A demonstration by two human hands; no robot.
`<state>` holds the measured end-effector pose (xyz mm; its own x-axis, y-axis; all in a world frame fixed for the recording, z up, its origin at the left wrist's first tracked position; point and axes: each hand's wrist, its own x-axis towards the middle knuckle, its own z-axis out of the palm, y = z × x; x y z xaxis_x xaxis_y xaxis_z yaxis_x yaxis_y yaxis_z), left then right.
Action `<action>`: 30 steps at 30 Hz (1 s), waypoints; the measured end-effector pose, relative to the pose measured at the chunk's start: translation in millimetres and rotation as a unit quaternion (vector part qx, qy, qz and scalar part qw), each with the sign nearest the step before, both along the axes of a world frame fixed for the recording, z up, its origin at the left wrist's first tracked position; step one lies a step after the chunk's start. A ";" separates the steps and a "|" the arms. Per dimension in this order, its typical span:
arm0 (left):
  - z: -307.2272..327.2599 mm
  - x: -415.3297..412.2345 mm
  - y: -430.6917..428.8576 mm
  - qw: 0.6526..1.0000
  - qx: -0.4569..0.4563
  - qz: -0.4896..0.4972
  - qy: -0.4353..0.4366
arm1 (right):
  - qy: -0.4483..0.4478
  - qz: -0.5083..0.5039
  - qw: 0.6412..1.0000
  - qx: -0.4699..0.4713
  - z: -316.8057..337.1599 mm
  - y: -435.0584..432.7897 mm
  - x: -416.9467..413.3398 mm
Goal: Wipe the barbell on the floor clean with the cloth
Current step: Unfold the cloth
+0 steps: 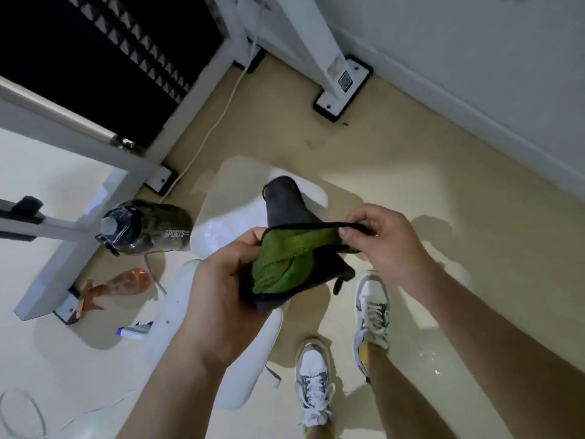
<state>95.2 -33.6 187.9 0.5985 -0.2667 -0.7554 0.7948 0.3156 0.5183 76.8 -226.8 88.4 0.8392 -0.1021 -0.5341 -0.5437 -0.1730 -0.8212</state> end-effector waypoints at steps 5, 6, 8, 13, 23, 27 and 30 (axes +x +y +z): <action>34.2 -33.1 -17.5 0.815 0.317 -0.422 -0.240 | 0.067 -0.137 0.988 0.038 81.2 -54.1 -58.4; 38.7 -41.7 -24.2 0.726 0.382 -0.484 -0.305 | 0.067 -0.156 0.985 0.015 96.4 -60.6 -77.0; 46.6 -57.8 -35.8 0.609 0.442 -0.536 -0.383 | 0.062 -0.197 0.978 -0.031 122.7 -70.5 -117.3; 51.1 -95.3 -72.3 0.574 0.456 -0.544 -0.408 | 0.074 -0.248 0.949 -0.182 154.4 -87.5 -235.2; 80.0 -249.4 -204.0 0.718 0.243 -0.572 -0.312 | 0.078 -0.495 0.865 -0.016 176.0 -135.5 -425.4; 106.2 -335.8 -261.2 0.806 0.175 -0.498 -0.267 | 0.024 -0.522 0.825 0.214 200.5 -163.8 -495.6; 109.5 -391.6 -295.3 0.792 0.167 -0.495 -0.316 | 0.030 -0.425 0.878 0.220 202.7 -173.0 -541.3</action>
